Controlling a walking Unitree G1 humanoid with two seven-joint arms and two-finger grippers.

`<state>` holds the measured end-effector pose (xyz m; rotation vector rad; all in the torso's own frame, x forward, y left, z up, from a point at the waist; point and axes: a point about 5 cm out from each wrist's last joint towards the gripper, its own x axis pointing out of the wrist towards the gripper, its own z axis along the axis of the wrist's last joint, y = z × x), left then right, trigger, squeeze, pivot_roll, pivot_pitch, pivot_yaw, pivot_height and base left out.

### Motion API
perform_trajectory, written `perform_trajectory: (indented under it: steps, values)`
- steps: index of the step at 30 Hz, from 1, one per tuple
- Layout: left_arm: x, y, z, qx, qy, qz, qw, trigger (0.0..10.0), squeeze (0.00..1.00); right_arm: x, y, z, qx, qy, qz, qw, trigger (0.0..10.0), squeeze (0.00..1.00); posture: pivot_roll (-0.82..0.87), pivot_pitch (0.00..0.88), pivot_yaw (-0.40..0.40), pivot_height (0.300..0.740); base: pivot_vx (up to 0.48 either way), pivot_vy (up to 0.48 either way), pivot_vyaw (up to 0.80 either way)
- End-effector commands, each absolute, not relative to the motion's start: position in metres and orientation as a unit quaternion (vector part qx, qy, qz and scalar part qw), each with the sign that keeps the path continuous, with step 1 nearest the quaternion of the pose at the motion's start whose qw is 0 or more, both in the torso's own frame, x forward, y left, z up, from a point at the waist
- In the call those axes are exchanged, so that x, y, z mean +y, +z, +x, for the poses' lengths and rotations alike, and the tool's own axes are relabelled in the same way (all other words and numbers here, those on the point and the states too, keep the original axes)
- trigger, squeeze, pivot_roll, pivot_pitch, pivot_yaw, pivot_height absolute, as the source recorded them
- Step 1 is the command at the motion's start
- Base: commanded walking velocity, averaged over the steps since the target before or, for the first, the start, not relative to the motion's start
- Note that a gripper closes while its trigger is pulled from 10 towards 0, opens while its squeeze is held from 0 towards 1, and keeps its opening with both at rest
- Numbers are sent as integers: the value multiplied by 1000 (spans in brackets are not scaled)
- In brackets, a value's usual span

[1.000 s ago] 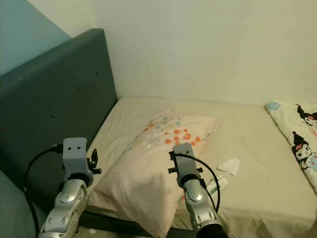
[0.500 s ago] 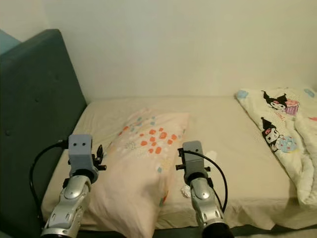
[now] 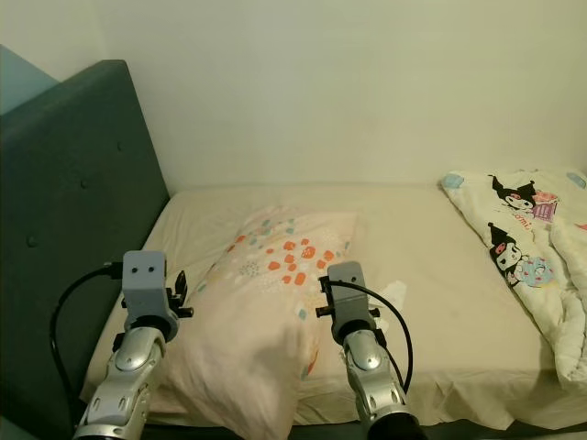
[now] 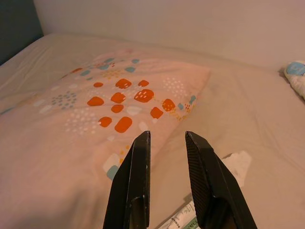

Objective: Clean up the room

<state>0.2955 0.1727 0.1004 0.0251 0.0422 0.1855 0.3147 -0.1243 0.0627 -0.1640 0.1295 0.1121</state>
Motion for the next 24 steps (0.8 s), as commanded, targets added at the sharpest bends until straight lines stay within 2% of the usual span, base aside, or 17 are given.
perform_trajectory:
  steps: [1,24]
  values:
    - [170,92,293,45,83,19,995,10000,0,-125,60,314,72,52,-83,993,10000,0,2,21,-12,740,0,0,0]
    - [168,88,294,57,84,24,995,10000,0,-128,58,314,82,51,-94,991,10000,0,-10,11,-10,740,0,0,0]
